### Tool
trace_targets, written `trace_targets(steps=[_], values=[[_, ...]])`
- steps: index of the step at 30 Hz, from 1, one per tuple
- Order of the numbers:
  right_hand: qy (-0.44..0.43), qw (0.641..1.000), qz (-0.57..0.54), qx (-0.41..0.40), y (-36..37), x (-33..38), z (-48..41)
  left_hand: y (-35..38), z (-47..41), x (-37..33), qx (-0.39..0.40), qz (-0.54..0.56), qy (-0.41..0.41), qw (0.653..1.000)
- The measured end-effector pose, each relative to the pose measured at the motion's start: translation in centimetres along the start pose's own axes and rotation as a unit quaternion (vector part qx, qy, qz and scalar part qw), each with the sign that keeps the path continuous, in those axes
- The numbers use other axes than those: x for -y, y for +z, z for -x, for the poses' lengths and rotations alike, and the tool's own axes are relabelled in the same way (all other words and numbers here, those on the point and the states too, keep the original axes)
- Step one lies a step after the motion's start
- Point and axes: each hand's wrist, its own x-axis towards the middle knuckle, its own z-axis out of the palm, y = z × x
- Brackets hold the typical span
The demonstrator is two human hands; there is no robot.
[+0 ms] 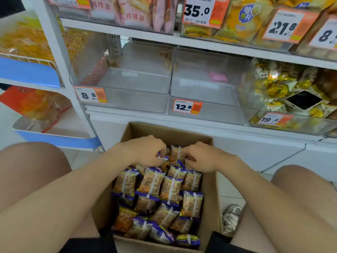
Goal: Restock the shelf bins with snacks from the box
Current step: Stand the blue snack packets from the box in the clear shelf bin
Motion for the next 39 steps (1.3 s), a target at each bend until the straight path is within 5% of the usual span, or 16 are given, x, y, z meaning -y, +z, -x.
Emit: trace_targets(steps=[5, 10, 15, 19, 21, 23, 26, 30, 35, 39], values=[[0.047, 0.995, 0.035, 0.084, 0.9, 1.3, 2.0, 7.2, -0.7, -0.5, 0.093, -0.144, -0.015, 0.985], [0.036, 0.998, -0.001, 0.053, 0.0, 1.7, 4.2, 7.7, -1.5, -0.9, 0.069, -0.208, -0.024, 0.976], [0.079, 0.993, 0.055, -0.071, -2.6, -0.8, 3.9, 2.5, -2.2, -2.9, -0.097, 0.11, -0.066, 0.987], [-0.025, 0.986, -0.096, -0.136, -5.4, -1.9, 4.2, -2.9, -1.5, -5.2, -0.169, 0.468, -0.128, 0.858], [-0.074, 0.964, -0.163, -0.196, -6.2, -1.9, 4.0, -4.5, -1.1, -5.9, -0.137, 0.564, -0.137, 0.803], [-0.066, 0.946, -0.202, -0.243, -7.1, -2.1, 4.0, -5.6, -1.0, -6.1, -0.105, 0.595, -0.128, 0.786], [-0.002, 0.92, -0.295, -0.259, -8.1, -2.7, 4.1, -6.2, -1.2, -6.3, -0.128, 0.584, -0.141, 0.789], [0.043, 0.819, -0.534, -0.206, -9.2, -2.4, 4.2, -7.4, -1.3, -6.5, -0.24, 0.511, -0.058, 0.823], [0.035, 0.764, -0.597, -0.244, -10.4, -1.6, 3.2, -9.3, -2.2, -6.1, -0.309, 0.454, 0.004, 0.836], [0.112, 0.724, -0.54, -0.415, -11.7, -3.6, 0.1, -10.6, -4.5, -3.3, -0.412, 0.151, -0.017, 0.899]])
